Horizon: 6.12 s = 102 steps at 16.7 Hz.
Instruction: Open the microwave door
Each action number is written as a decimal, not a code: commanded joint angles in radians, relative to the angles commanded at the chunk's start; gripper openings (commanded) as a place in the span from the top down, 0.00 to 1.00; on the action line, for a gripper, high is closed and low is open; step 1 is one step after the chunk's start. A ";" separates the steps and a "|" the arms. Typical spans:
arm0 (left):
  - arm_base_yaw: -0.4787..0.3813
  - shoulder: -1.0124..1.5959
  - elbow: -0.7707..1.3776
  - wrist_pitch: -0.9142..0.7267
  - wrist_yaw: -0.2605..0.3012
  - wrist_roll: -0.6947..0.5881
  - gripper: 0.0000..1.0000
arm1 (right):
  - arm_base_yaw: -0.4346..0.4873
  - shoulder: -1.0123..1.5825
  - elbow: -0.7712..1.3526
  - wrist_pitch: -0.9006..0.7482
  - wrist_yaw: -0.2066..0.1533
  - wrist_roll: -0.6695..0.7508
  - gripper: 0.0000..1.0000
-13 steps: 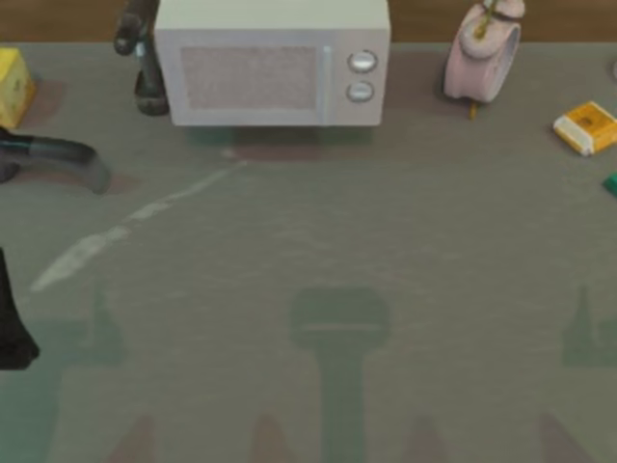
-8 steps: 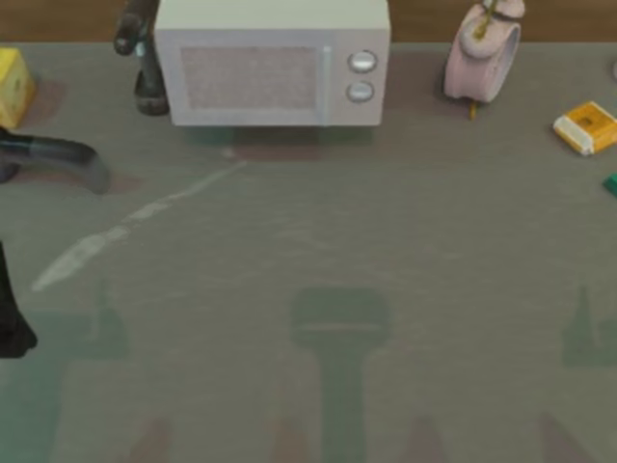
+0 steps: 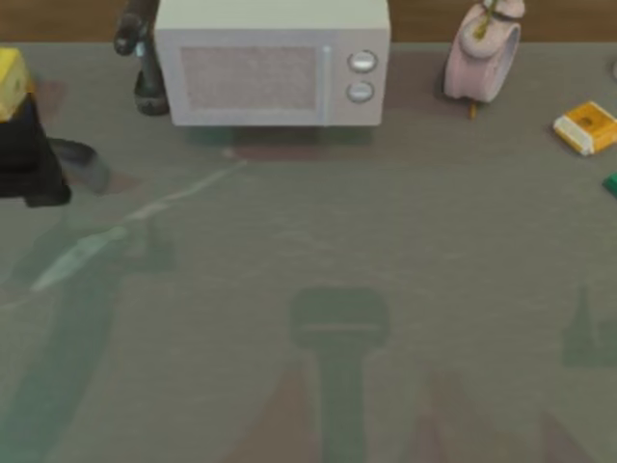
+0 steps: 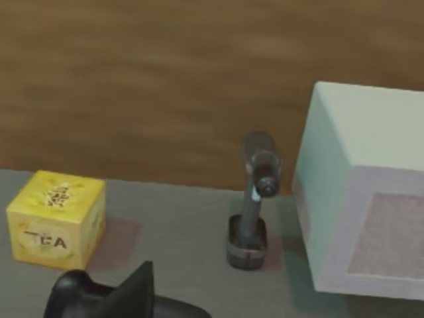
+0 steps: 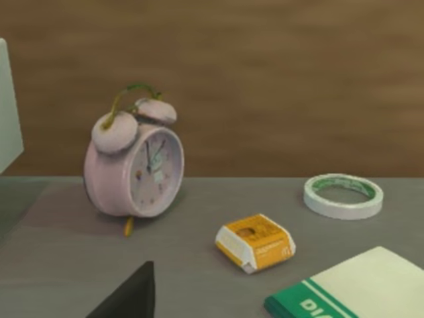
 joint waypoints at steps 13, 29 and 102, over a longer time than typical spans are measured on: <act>-0.428 1.165 0.791 -0.018 -0.383 -0.212 0.00 | 0.000 0.000 0.000 0.000 0.000 0.000 0.00; -0.405 1.470 1.053 0.033 -0.363 -0.191 0.00 | 0.000 0.000 0.000 0.000 0.000 0.000 0.00; -0.338 1.771 1.894 -1.089 -0.046 -0.416 1.00 | 0.000 0.000 0.000 0.000 0.000 0.000 0.00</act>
